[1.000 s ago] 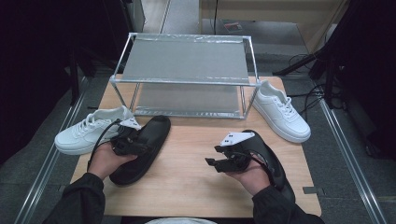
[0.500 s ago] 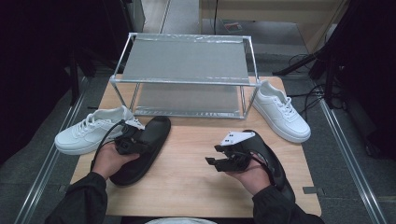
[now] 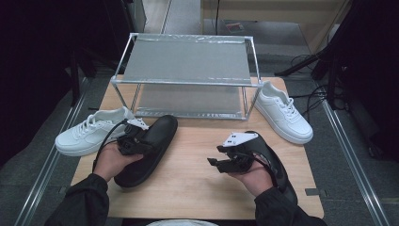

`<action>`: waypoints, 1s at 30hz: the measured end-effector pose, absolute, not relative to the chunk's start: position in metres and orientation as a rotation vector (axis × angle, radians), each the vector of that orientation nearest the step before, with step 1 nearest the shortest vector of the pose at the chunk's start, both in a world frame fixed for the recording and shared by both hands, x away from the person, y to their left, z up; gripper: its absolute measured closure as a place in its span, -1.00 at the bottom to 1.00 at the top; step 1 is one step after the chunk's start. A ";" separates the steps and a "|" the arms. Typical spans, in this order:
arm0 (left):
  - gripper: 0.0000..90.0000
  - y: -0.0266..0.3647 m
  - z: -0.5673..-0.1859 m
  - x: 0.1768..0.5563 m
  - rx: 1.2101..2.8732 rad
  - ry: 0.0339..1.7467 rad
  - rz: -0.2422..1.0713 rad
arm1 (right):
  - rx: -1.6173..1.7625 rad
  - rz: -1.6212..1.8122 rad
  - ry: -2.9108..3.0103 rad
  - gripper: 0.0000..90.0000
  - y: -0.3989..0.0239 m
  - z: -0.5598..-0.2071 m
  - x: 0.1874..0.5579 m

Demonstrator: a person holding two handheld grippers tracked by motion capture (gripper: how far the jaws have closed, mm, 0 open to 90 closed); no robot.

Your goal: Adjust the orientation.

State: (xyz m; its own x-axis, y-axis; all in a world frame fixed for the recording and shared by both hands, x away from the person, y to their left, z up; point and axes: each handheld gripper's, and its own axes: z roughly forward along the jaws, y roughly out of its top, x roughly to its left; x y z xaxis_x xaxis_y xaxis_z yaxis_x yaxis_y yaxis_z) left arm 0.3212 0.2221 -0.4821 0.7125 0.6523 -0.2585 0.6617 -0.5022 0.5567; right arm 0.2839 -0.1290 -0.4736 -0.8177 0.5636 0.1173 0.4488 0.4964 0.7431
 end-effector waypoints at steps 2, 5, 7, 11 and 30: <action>0.70 0.216 -0.480 0.321 2.278 0.977 -0.022 | 0.884 1.221 2.591 -0.04 -0.130 -0.474 0.283; 0.70 0.205 -0.478 0.322 2.284 0.938 -0.026 | 0.896 1.218 2.588 -0.04 -0.132 -0.474 0.282; 0.70 0.197 -0.477 0.323 2.285 0.913 -0.033 | 0.908 1.214 2.581 -0.05 -0.134 -0.474 0.281; 0.70 0.178 -0.475 0.323 2.295 0.866 -0.036 | 0.926 1.209 2.569 -0.06 -0.139 -0.474 0.278; 0.68 0.079 -0.487 0.323 2.337 0.676 -0.090 | 1.028 1.202 2.503 -0.07 -0.161 -0.474 0.266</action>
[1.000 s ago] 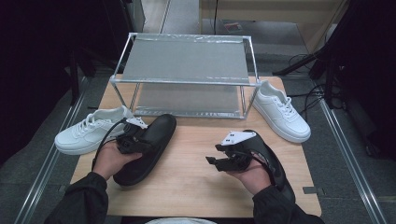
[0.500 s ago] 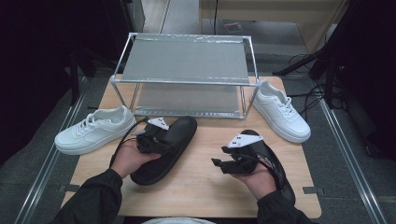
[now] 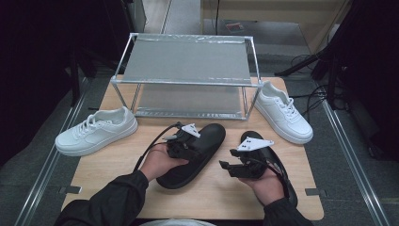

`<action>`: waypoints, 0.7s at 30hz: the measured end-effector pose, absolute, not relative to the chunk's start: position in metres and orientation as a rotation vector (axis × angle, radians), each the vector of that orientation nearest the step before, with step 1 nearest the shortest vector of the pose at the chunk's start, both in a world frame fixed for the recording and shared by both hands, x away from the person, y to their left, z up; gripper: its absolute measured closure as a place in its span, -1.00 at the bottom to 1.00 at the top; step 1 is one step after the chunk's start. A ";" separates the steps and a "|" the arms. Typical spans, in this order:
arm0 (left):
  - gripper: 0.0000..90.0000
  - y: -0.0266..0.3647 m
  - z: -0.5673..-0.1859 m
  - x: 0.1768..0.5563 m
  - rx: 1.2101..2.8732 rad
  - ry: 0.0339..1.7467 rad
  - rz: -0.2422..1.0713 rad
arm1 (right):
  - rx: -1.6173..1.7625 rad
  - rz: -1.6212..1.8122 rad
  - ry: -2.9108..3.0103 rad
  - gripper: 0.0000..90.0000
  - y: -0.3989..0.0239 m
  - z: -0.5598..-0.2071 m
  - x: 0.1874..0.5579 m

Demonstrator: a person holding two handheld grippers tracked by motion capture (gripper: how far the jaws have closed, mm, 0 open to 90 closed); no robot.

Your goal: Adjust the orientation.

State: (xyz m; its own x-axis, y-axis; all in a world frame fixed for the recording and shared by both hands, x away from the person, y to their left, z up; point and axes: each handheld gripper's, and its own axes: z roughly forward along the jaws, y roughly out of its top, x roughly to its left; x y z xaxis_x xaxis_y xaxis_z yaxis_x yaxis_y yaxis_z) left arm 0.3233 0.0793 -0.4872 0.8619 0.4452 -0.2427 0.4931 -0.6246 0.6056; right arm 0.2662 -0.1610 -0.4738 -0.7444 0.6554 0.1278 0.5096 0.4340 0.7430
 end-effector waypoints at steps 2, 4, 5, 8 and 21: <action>0.68 0.073 -0.490 0.321 2.339 0.657 -0.080 | 1.031 1.198 2.498 -0.07 -0.162 -0.474 0.266; 0.66 0.067 -0.494 0.320 2.348 0.652 -0.072 | 1.034 1.201 2.497 -0.08 -0.163 -0.473 0.265; 0.67 0.066 -0.496 0.320 2.355 0.654 -0.072 | 1.035 1.204 2.496 -0.07 -0.163 -0.473 0.265; 0.66 0.062 -0.505 0.322 2.372 0.662 -0.076 | 1.034 1.208 2.497 -0.07 -0.163 -0.473 0.265; 0.30 0.070 -0.493 0.325 2.311 0.690 -0.070 | 1.034 1.219 2.506 -0.07 -0.161 -0.474 0.266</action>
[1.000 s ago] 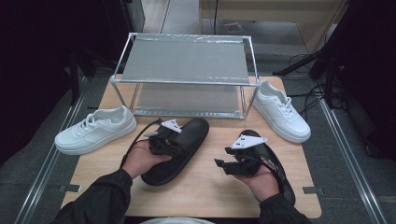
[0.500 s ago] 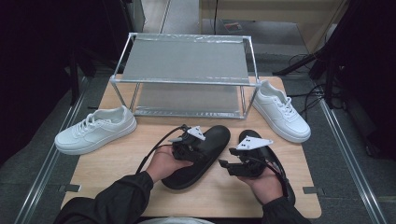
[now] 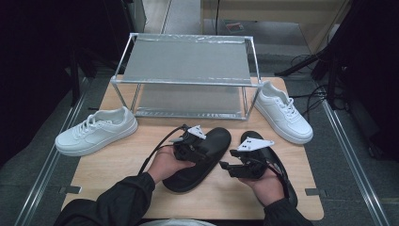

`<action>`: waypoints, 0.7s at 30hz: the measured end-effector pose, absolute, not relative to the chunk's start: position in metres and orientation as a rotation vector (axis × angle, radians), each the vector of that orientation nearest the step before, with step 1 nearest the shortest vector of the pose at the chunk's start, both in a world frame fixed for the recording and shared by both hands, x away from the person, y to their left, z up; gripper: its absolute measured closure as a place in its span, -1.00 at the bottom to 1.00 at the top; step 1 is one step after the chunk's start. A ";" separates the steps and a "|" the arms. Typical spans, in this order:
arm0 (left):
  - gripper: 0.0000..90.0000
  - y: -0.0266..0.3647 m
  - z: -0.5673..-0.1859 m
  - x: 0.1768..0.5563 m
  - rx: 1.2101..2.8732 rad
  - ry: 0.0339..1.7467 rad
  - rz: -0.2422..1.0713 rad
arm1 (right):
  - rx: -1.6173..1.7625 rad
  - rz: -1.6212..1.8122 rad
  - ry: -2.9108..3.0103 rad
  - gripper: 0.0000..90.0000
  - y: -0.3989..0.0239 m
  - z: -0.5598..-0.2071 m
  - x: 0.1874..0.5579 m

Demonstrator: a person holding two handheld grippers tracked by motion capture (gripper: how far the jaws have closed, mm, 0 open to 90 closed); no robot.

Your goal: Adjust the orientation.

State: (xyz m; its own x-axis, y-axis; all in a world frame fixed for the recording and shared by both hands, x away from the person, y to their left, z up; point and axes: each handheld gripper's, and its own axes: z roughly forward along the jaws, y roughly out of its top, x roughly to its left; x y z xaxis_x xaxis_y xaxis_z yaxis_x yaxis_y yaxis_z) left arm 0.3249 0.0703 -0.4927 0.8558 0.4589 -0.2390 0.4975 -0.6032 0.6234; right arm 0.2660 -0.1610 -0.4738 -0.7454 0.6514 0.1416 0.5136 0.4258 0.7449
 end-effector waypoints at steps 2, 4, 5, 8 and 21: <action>0.23 0.074 -0.486 0.323 2.306 0.692 -0.071 | 1.038 1.223 2.504 -0.07 -0.162 -0.474 0.266; 0.15 0.078 -0.481 0.321 2.291 0.687 -0.072 | 1.039 1.228 2.501 -0.07 -0.163 -0.473 0.267; 0.12 0.081 -0.477 0.318 2.281 0.688 -0.060 | 1.039 1.229 2.501 -0.08 -0.163 -0.473 0.267; 0.05 0.089 -0.468 0.314 2.249 0.690 -0.051 | 1.038 1.236 2.497 -0.08 -0.163 -0.472 0.268; -0.04 0.132 -0.461 0.279 2.222 0.780 -0.014 | 0.981 1.260 2.539 -0.08 -0.147 -0.471 0.282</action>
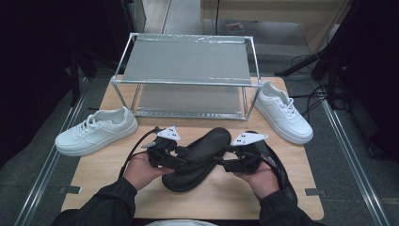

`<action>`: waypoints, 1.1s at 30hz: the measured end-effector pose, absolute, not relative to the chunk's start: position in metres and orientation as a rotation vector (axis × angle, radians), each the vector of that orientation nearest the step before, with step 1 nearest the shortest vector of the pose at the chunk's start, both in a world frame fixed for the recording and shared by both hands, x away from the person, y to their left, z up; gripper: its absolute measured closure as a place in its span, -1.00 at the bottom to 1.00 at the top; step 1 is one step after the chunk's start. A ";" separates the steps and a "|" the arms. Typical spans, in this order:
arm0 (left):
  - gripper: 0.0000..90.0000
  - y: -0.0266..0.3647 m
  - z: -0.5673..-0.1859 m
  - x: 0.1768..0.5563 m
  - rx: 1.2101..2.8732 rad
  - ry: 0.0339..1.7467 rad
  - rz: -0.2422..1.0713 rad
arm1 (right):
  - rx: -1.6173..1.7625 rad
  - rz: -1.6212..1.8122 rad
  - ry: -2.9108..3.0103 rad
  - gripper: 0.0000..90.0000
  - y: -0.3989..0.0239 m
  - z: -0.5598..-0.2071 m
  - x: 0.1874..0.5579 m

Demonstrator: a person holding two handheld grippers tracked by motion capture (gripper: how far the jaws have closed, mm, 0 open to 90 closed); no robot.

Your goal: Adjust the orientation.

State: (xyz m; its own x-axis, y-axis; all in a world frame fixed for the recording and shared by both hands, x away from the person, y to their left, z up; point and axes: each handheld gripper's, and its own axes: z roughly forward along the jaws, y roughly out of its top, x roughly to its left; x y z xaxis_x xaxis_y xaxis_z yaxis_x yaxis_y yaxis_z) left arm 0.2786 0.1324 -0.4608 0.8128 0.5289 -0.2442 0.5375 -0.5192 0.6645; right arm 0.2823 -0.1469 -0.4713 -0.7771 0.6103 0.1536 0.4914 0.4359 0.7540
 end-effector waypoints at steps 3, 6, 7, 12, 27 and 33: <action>0.00 0.138 -0.464 0.268 2.221 0.795 -0.009 | 0.954 1.268 2.553 -0.08 -0.141 -0.472 0.287; 0.12 0.142 -0.466 0.258 2.225 0.804 0.008 | 0.930 1.270 2.568 -0.08 -0.135 -0.472 0.291; 0.22 0.143 -0.468 0.255 2.213 0.811 0.003 | 0.924 1.273 2.573 -0.07 -0.133 -0.472 0.293; 0.76 0.144 -0.474 0.245 2.226 0.798 0.014 | 0.911 1.277 2.586 -0.05 -0.125 -0.473 0.303; 0.90 0.135 -0.506 0.249 2.266 0.853 -0.004 | 0.935 1.092 2.684 0.95 -0.103 -0.500 0.328; 0.90 0.135 -0.506 0.250 2.276 0.841 -0.007 | 0.933 1.098 2.685 0.96 -0.103 -0.500 0.327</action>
State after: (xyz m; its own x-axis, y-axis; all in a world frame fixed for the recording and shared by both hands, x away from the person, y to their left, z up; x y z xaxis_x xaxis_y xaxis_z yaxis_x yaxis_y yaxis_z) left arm 0.2503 0.1347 -0.5060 0.7894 0.5685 -0.2317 0.5722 -0.5444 0.6134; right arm 0.3274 -0.1030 -0.4996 -0.8082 0.5727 0.1368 0.5045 0.5537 0.6624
